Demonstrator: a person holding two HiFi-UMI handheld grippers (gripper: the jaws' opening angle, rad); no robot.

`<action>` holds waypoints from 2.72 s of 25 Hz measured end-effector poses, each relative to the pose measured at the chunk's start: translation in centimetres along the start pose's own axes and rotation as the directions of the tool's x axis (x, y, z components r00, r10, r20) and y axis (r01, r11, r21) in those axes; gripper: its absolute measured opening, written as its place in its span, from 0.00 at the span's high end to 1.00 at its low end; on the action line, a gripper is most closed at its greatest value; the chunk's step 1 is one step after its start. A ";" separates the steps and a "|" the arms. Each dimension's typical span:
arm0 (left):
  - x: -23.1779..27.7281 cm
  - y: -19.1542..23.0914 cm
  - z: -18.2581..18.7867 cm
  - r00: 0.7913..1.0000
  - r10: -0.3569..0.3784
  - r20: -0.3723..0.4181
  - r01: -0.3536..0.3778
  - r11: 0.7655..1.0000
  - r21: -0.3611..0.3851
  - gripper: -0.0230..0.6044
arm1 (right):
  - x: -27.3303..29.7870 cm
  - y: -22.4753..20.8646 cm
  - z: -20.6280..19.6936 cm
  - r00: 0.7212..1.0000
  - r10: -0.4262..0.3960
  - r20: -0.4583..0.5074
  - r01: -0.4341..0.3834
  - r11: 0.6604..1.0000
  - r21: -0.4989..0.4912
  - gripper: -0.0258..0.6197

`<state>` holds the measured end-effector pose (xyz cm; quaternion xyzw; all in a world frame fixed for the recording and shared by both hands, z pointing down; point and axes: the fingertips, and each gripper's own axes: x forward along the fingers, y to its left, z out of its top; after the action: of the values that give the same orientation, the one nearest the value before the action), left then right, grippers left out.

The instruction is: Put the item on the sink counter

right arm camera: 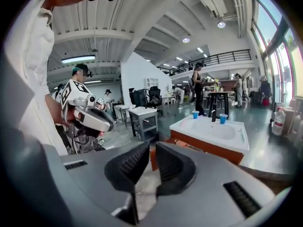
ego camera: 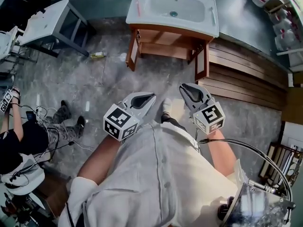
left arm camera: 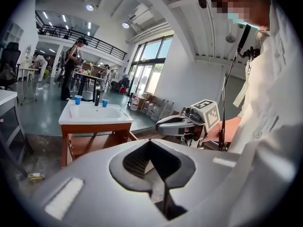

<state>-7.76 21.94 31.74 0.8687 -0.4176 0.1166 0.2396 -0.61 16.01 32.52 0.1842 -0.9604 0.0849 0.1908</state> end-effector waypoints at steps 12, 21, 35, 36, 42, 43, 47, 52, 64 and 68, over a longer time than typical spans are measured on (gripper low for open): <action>10.6 7.1 7.7 0.997 0.083 0.003 -0.083 0.996 0.018 0.95 | 1.7 -12.8 1.0 0.999 0.035 0.007 -0.035 0.999 0.025 0.95; 14.6 16.2 10.9 0.991 0.134 0.003 -0.134 0.990 0.041 0.95 | 3.2 -17.7 0.9 0.999 -0.041 -0.025 0.042 0.996 0.078 0.95; 19.5 41.6 12.4 0.903 0.421 -0.088 -0.426 0.904 -0.045 0.87 | 8.6 -26.1 4.0 0.979 -0.189 -0.072 0.198 0.967 0.158 0.95; 19.9 42.9 11.9 0.895 0.435 -0.102 -0.441 0.896 -0.054 0.86 | 8.9 -26.3 3.9 0.978 -0.193 -0.079 0.204 0.965 0.166 0.95; 22.0 49.6 9.7 0.849 0.493 -0.188 -0.513 0.855 -0.077 0.85 | 11.4 -27.9 4.1 0.970 -0.209 -0.124 0.229 0.956 0.184 0.95; 22.4 50.4 9.4 0.844 0.498 -0.199 -0.521 0.850 -0.081 0.85 | 11.7 -28.1 4.2 0.968 -0.213 -0.129 0.235 0.954 0.187 0.95; 23.5 53.2 7.9 0.824 0.510 -0.247 -0.543 0.836 -0.085 0.85 | 12.9 -28.5 4.3 0.960 -0.233 -0.154 0.262 0.943 0.205 0.95; 24.6 55.3 7.2 0.806 0.526 -0.271 -0.563 0.823 -0.076 0.85 | 13.6 -29.0 4.1 0.946 -0.263 -0.190 0.302 0.928 0.217 0.95; 24.9 57.2 4.9 0.749 0.578 -0.323 -0.626 0.778 -0.060 0.85 | 14.7 -28.8 3.2 0.936 -0.275 -0.221 0.325 0.915 0.240 0.95; 24.8 57.0 4.7 0.740 0.575 -0.350 -0.630 0.774 -0.061 0.88 | 13.8 -28.6 3.4 0.938 -0.280 -0.202 0.325 0.914 0.241 0.95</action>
<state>-36.82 -27.70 55.86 0.6317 -0.6421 0.2863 0.3266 -2.58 -15.47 37.53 0.3478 -0.8806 0.1997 0.2525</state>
